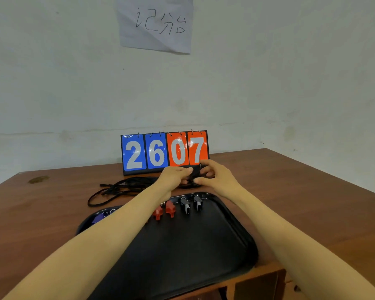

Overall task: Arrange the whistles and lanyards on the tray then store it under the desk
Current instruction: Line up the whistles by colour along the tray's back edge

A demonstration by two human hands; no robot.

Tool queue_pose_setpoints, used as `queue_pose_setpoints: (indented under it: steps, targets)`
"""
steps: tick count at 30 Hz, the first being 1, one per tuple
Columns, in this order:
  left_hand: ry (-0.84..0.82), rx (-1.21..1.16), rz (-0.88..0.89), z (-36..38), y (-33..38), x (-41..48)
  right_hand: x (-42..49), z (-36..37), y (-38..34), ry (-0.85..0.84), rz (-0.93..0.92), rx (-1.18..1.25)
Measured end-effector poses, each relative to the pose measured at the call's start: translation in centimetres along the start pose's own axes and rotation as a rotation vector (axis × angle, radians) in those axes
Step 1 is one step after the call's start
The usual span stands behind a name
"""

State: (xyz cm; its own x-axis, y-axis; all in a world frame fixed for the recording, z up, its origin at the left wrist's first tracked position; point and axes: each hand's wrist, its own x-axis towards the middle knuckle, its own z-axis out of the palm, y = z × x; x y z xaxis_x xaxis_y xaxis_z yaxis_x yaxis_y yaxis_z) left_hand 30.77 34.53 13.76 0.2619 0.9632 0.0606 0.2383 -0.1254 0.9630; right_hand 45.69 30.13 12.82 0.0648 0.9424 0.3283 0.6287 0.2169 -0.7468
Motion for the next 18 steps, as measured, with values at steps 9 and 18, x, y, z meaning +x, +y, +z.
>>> queue_pose_setpoints:
  steps: [9, 18]
  targets:
    - [-0.014, -0.103, -0.011, 0.3, 1.5, -3.9, -3.1, -1.1, -2.5, 0.120, -0.026, 0.052]
    - [0.002, -0.063, 0.024, 0.6, 2.4, -5.0, -3.9, -1.6, -3.2, 0.153, -0.126, -0.053]
